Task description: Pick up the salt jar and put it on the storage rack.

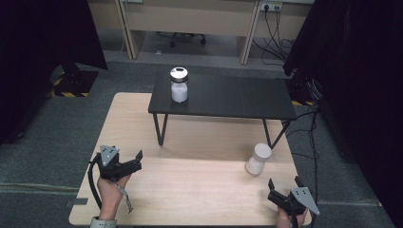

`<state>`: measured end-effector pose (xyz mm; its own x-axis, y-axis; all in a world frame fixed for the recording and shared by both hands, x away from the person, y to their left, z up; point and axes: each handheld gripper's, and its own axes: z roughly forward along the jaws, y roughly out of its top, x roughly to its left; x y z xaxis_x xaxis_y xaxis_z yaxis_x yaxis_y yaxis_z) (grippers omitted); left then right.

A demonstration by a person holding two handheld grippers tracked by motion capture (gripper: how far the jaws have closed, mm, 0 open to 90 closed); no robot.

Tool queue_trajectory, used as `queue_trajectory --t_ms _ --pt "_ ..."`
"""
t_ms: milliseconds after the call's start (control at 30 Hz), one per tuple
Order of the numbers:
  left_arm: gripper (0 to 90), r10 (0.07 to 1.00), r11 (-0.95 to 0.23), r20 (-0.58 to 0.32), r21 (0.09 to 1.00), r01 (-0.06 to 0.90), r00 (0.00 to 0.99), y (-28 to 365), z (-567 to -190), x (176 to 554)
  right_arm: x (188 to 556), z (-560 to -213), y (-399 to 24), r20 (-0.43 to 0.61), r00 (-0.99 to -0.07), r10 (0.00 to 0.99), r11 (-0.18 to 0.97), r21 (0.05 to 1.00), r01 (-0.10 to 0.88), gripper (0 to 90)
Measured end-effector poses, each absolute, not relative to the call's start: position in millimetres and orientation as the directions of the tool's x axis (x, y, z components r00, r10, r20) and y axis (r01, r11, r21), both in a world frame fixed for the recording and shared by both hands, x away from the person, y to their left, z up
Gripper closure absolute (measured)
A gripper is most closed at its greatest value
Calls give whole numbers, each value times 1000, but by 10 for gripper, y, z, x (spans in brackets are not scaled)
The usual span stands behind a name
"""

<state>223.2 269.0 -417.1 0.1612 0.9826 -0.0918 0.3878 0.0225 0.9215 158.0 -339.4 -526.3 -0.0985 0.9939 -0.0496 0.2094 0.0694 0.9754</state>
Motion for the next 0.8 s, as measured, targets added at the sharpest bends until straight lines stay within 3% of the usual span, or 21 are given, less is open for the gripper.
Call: queue_trajectory --t_ms 367,800 --pt "0 990 -19 -37 920 390 135 2717 -4379 2112 1571 -5267 -3382 -56 -97 994 75 976 207 3" --pt "0 995 2 -37 929 370 89 2817 -4616 1992 1572 -5266 -3368 -68 -98 993 87 974 208 3"
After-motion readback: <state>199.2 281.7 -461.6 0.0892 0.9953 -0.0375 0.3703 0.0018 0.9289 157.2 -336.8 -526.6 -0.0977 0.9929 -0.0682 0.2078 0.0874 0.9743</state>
